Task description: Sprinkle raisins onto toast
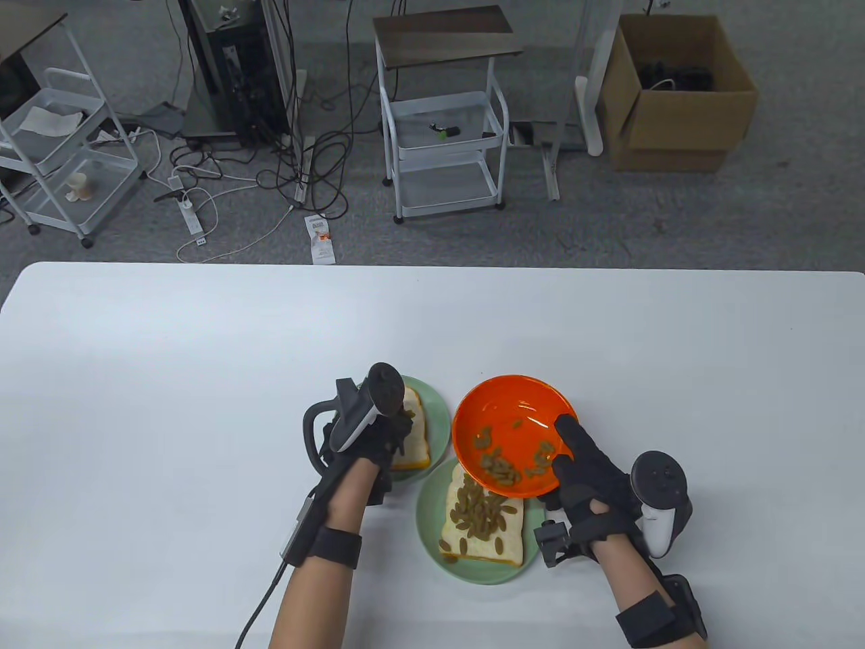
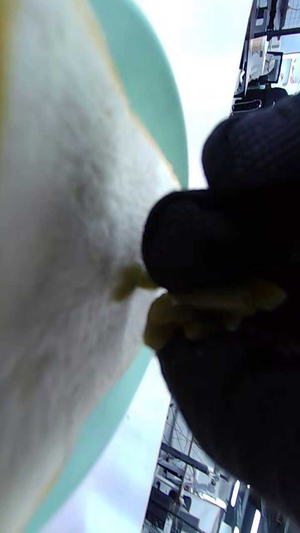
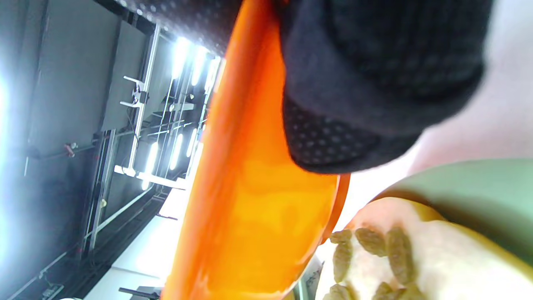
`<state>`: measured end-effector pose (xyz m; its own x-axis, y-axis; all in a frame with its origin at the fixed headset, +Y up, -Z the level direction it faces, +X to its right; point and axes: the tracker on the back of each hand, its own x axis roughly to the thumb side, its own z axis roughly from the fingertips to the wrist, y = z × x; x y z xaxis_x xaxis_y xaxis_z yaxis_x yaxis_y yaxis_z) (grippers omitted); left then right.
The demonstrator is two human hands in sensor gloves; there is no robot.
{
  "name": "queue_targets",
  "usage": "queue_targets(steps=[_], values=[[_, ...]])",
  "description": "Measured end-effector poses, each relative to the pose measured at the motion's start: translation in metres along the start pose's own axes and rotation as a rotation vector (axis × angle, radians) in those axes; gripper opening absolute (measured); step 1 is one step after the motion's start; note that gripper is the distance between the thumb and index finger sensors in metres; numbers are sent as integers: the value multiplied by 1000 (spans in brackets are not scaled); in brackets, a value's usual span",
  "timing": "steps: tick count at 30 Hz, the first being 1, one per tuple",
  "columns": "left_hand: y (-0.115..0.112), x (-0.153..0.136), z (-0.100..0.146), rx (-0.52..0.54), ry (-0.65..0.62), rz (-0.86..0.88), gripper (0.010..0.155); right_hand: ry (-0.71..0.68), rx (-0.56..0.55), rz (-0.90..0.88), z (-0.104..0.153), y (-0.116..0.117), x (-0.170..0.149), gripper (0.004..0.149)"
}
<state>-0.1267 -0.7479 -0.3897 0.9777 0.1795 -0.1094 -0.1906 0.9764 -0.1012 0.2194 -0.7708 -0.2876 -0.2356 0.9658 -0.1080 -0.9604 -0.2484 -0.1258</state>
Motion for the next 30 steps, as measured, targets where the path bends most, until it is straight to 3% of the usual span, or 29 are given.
queue_targets(steps=[8, 19, 30], values=[[-11, -2, -14, 13, 33, -63, 48, -17, 14, -24, 3, 3, 6, 57], [-8, 0, -15, 123, 57, -192, 40, -21, -6, -47, 2, -1, 7, 57], [7, -2, -10, -134, 46, -159, 39, -32, -8, -47, 2, -4, 6, 57]])
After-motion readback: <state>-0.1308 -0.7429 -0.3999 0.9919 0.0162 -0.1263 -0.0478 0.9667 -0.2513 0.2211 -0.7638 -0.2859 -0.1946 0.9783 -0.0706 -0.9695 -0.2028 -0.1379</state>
